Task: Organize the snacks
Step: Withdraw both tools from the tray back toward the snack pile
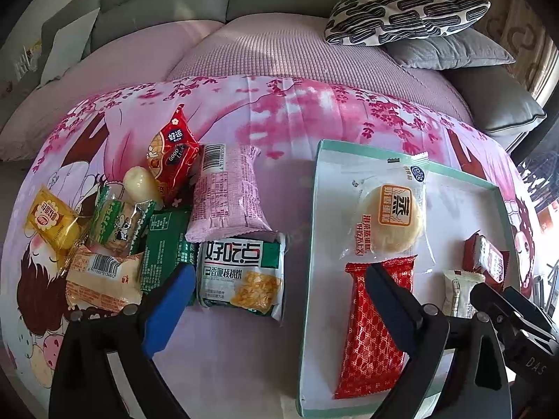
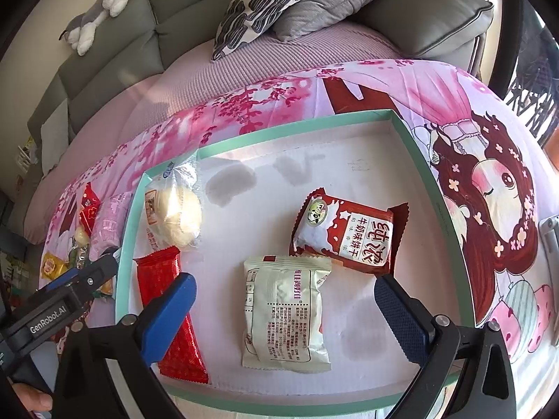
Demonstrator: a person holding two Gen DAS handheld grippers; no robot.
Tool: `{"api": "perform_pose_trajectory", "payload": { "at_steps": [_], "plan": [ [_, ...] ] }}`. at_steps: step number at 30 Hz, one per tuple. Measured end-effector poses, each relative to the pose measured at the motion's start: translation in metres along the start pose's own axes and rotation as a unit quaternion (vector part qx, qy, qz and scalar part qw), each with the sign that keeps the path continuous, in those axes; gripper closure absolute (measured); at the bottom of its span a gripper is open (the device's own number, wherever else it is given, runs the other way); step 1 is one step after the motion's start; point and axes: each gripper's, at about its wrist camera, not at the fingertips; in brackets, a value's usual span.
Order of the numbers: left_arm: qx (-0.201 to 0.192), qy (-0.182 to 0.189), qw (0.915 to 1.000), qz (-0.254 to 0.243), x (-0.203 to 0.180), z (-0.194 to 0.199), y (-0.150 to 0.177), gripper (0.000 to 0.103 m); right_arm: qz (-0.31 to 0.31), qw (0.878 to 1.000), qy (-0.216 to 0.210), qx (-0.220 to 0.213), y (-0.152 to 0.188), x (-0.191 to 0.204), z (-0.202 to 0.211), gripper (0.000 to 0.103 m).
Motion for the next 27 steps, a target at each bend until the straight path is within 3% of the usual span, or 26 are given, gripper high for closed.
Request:
{"api": "perform_pose_trajectory", "payload": {
  "at_steps": [9, 13, 19, 27],
  "plan": [
    [-0.038, -0.041, 0.9981, 0.025, 0.009, 0.023, -0.004, 0.005, 0.025, 1.000, 0.003, -0.010, 0.003, 0.010, 0.002, 0.000],
    [-0.057, -0.033, 0.9971, 0.039, 0.016, 0.033, -0.005, 0.005, 0.031, 0.999, -0.008, -0.013, 0.005, 0.018, 0.004, 0.000],
    [-0.053, -0.101, 0.9927, 0.037, 0.038, 0.044, 0.000, 0.005, 0.063, 0.998, -0.027, -0.015, 0.017, 0.047, 0.004, 0.000],
    [-0.025, -0.103, 0.9836, 0.146, 0.120, 0.048, 0.027, 0.005, 0.123, 0.991, -0.051, -0.003, 0.042, 0.091, 0.000, 0.000]
  ]
}}
Point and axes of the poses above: each gripper's, at about its wrist camera, not at the fingertips, and z roughly against the way its jaws point, x to its left, y to its underside, and after that the axes turned 14 degrees about -z, right-handed
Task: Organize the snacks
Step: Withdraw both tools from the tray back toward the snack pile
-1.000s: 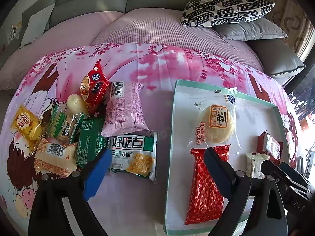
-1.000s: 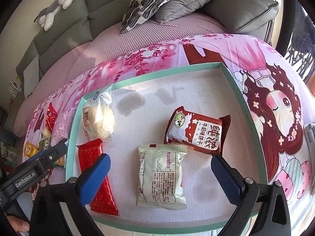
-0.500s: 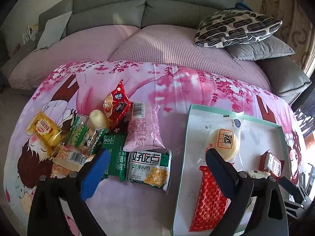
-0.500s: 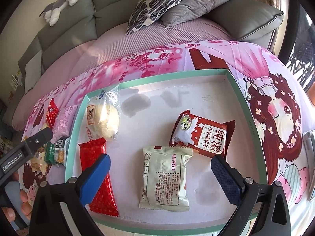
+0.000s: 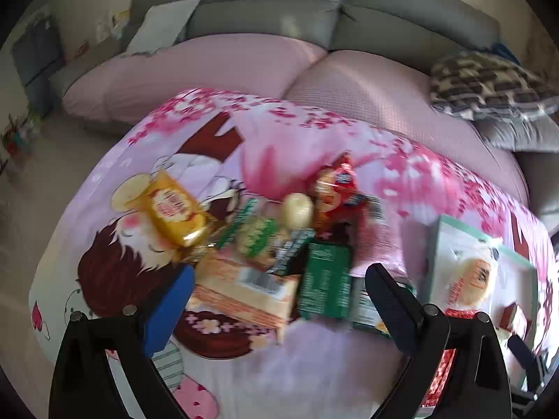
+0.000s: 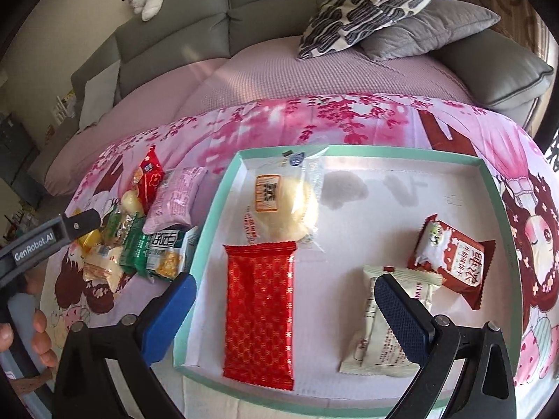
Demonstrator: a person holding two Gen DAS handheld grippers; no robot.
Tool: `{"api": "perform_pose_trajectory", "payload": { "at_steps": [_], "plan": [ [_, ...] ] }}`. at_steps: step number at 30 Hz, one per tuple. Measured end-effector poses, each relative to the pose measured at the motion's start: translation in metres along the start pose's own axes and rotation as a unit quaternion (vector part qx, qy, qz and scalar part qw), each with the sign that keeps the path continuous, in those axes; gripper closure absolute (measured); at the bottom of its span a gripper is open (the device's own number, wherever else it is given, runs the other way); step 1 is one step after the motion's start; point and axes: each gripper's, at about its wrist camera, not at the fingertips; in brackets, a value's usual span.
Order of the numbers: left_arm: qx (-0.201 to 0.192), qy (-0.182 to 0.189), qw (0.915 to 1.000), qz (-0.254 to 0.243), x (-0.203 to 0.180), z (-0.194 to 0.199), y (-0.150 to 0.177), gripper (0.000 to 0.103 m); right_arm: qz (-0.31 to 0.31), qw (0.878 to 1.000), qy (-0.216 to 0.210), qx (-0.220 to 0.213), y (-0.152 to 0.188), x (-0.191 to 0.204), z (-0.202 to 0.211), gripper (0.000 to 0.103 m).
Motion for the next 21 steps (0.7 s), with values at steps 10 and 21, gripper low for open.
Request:
{"api": "perform_pose_trajectory", "payload": {
  "at_steps": [10, 21],
  "plan": [
    [-0.003, -0.003, 0.9983, 0.058, 0.059, -0.005, 0.008, 0.005, 0.040, 0.999, -0.007, 0.006, 0.012, 0.026, -0.011, 0.000],
    [-0.015, 0.026, 0.9963, 0.080, 0.085, -0.013, 0.008, 0.003, 0.091, 0.996, -0.014, -0.001, 0.021, 0.068, -0.020, 0.000]
  ]
}}
Point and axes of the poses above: each gripper's, at about its wrist camera, not at the fingertips, and z roughly against the way its jaws point, x to its left, y to its underside, and after that the axes turned 14 degrees about -z, right-handed
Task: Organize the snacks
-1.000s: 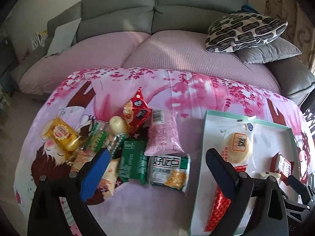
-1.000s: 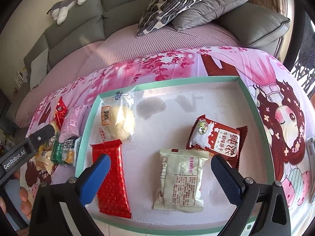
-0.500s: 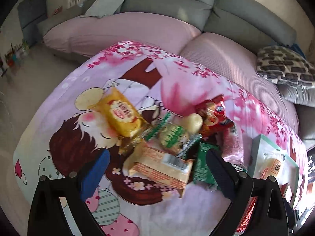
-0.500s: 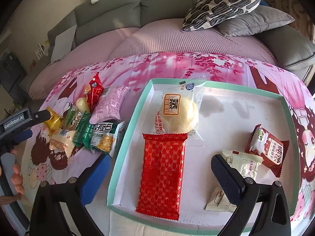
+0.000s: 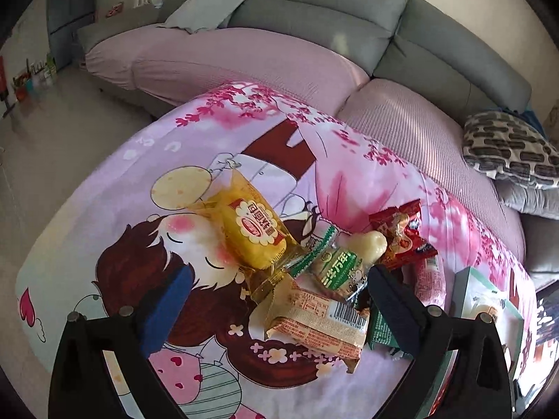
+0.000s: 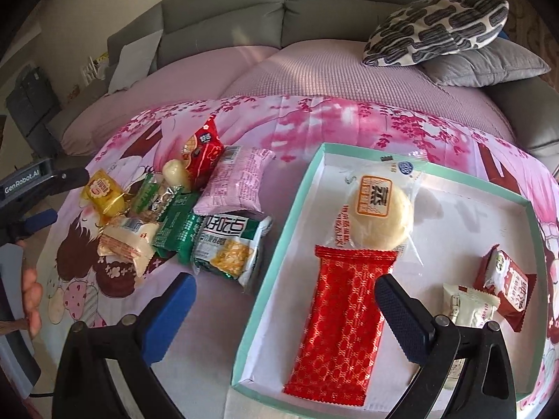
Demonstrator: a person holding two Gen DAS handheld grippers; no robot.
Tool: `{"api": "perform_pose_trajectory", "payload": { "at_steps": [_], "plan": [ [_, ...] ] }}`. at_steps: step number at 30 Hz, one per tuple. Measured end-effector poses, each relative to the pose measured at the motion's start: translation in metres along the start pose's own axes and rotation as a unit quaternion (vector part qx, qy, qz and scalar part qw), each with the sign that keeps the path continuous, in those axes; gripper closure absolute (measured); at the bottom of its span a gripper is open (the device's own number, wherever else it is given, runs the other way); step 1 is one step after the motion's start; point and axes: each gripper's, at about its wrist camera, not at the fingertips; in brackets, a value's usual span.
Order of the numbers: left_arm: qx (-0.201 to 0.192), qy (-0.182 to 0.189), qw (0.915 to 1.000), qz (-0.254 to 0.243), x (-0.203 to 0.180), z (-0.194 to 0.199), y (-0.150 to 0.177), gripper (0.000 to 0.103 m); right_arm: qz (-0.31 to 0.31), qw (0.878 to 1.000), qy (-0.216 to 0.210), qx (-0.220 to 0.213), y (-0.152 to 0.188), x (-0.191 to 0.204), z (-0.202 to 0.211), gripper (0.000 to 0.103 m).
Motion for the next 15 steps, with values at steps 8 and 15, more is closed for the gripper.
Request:
{"api": "perform_pose_trajectory", "payload": {
  "at_steps": [8, 15],
  "plan": [
    [0.074, 0.027, 0.9952, -0.058, -0.023, -0.033, 0.004, 0.003, 0.036, 0.999, -0.003, -0.003, -0.004, 0.030, -0.012, 0.000],
    [0.107, 0.041, 0.9899, -0.083, -0.038, -0.052, 0.008, 0.003, 0.058, 0.998, 0.003, -0.002, -0.011, 0.045, -0.025, 0.012]
  ]
}}
Point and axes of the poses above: each gripper's, at about its wrist camera, not at the fingertips, and z roughly against the way its jaws point, x to its left, y to its underside, and after that the axes turned 14 degrees about -z, right-handed
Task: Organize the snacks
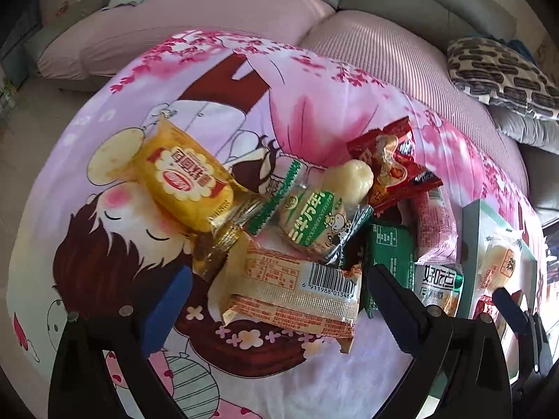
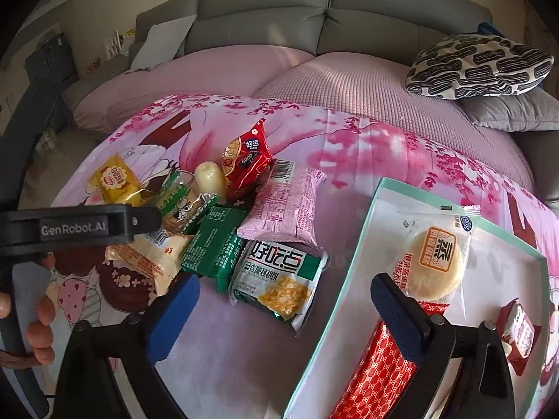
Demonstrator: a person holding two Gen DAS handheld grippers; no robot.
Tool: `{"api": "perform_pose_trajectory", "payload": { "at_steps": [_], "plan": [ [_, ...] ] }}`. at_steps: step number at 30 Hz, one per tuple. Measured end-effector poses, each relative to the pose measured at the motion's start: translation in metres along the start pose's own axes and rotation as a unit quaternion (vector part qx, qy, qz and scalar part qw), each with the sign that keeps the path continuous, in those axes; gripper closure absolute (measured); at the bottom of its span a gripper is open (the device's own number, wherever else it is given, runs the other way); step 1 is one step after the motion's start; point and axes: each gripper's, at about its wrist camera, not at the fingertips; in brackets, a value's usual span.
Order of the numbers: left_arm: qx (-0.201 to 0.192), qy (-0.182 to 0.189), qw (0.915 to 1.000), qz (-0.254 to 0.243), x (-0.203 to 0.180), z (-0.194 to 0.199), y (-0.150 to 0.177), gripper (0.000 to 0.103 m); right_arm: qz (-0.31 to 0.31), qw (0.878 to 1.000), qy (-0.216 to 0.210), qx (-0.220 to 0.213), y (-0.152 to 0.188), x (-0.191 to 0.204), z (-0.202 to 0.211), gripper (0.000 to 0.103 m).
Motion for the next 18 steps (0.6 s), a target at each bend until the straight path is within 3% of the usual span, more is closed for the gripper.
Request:
{"api": "perform_pose_trajectory", "payload": {
  "at_steps": [6, 11, 15, 18],
  "plan": [
    [0.028, 0.009, 0.9995, -0.014, -0.009, -0.016, -0.002, 0.003, -0.001, 1.000, 0.001, 0.019, -0.003, 0.002, -0.016, 0.021],
    [0.040, 0.000, 0.9990, -0.021, -0.013, -0.024, -0.003, 0.003, 0.007, 1.000, 0.014, 0.018, -0.002, 0.004, -0.021, 0.021],
    [0.043, -0.002, 0.9990, -0.008, -0.010, -0.029, -0.001, 0.003, 0.019, 0.999, 0.020, 0.016, -0.001, 0.007, -0.023, 0.022],
    [0.041, -0.003, 0.9991, 0.012, 0.000, -0.029, 0.000, 0.003, 0.016, 1.000, -0.002, 0.024, -0.001, 0.009, -0.023, 0.025]
  ]
}}
Point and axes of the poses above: each gripper's, at about its wrist camera, not at the fingertips, and z roughly against the way its jaws point, x to its left, y to its underside, and after that the axes turned 14 degrees about -z, right-handed
